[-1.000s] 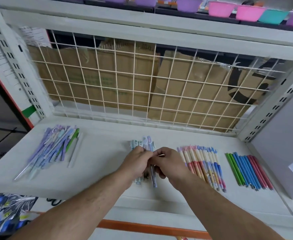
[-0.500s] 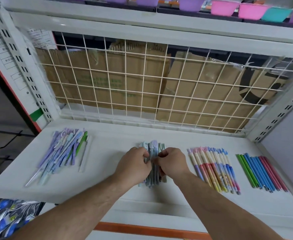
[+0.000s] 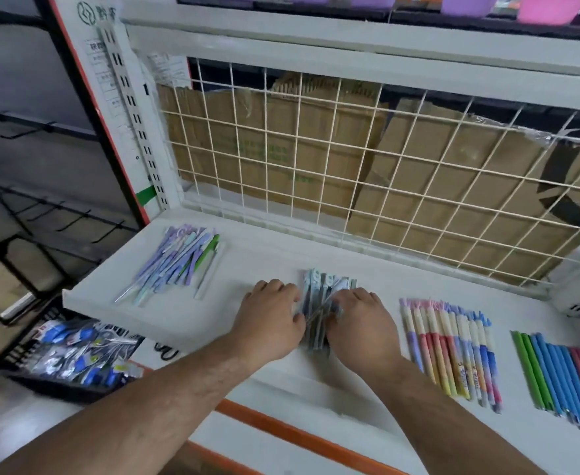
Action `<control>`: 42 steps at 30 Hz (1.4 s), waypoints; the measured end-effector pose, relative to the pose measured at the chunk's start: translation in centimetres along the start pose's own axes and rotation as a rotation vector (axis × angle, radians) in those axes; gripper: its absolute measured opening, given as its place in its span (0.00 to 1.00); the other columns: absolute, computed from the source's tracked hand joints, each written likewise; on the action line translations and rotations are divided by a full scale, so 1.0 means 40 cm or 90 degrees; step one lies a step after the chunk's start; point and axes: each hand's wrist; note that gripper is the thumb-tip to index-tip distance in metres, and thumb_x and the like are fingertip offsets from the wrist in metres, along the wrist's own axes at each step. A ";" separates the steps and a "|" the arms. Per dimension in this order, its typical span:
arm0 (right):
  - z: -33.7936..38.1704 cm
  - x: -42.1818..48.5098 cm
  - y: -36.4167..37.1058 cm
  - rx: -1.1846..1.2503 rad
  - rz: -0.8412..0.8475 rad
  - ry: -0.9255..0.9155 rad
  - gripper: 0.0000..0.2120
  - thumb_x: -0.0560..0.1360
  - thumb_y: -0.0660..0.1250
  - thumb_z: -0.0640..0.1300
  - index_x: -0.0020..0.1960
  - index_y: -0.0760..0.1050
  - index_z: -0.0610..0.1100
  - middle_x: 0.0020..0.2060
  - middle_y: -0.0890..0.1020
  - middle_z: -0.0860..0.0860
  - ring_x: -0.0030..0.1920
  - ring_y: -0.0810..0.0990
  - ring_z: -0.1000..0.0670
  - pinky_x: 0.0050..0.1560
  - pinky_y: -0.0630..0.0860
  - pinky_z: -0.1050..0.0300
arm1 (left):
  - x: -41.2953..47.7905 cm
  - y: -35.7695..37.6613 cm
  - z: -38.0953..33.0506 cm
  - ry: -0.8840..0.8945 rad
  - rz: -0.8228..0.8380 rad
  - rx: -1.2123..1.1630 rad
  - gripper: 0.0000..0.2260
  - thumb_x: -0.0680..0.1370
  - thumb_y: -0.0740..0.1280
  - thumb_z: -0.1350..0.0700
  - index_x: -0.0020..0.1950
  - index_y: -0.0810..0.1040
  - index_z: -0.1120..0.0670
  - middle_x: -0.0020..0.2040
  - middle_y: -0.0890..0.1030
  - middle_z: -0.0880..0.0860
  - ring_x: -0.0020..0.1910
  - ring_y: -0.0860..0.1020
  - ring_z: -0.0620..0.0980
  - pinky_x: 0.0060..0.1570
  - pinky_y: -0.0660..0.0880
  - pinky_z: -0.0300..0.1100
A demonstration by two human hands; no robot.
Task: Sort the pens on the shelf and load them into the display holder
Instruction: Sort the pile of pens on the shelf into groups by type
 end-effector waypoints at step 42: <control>0.378 0.175 0.197 -0.012 -0.069 0.050 0.12 0.72 0.68 0.51 0.54 0.82 0.50 0.49 0.84 0.53 0.45 0.84 0.49 0.42 0.76 0.58 | 0.185 -0.079 0.427 -0.043 0.095 0.144 0.23 0.74 0.65 0.53 0.68 0.67 0.57 0.52 0.81 0.55 0.51 0.81 0.57 0.40 0.67 0.43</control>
Point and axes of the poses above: each hand's wrist, its own x-axis towards the middle knuckle, its own y-axis out of the palm, z = x × y
